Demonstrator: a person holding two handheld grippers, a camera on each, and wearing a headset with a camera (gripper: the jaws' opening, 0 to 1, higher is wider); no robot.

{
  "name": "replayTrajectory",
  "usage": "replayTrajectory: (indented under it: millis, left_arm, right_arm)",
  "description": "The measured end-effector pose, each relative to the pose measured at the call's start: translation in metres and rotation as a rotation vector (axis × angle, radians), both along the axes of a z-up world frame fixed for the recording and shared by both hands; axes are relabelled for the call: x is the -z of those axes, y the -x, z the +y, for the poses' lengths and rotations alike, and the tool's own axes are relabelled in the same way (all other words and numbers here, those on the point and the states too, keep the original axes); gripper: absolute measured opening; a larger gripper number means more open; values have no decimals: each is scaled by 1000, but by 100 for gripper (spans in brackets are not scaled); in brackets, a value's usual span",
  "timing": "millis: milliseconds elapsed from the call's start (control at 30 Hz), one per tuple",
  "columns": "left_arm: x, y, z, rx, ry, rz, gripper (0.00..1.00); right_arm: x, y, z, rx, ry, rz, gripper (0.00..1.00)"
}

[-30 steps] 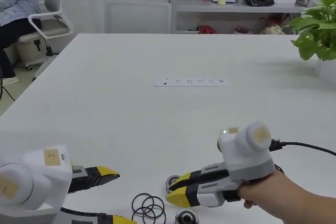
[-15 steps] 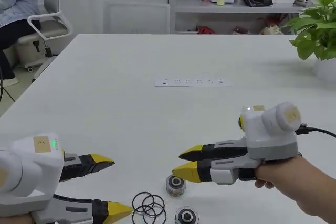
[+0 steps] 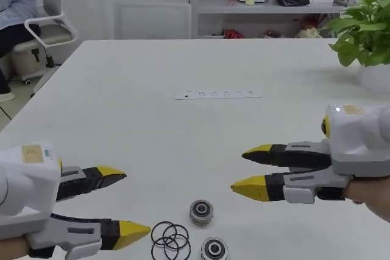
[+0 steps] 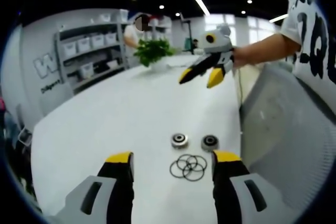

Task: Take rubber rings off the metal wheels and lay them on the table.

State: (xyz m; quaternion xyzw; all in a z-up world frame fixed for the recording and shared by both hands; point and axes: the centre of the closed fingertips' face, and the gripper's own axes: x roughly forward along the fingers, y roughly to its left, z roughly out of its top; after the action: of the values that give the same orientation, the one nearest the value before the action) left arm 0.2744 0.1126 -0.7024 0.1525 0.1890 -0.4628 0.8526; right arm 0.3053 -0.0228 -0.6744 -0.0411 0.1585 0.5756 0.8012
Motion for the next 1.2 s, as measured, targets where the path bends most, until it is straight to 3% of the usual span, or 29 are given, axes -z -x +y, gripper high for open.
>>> replayTrajectory:
  millis: [233, 500, 767, 933, 1200]
  left_arm:
    - [-6, 4, 6, -5, -6, -15, 64]
    - [-7, 8, 20, -30, -12, -19, 67]
    - [-5, 18, 25, -56, 16, 0, 68]
    - [-2, 23, 24, -57, 18, 9, 68]
    - [-4, 24, 26, -64, 22, 10, 69]
  right_arm:
    - [2, 8, -21, 40, 31, -31, 55]
    - [10, 18, -41, 73, 46, -35, 60]
    - [17, 23, -60, 121, 52, -44, 70]
    - [22, 30, -64, 129, 74, -52, 73]
    - [16, 37, -60, 106, 94, -100, 81]
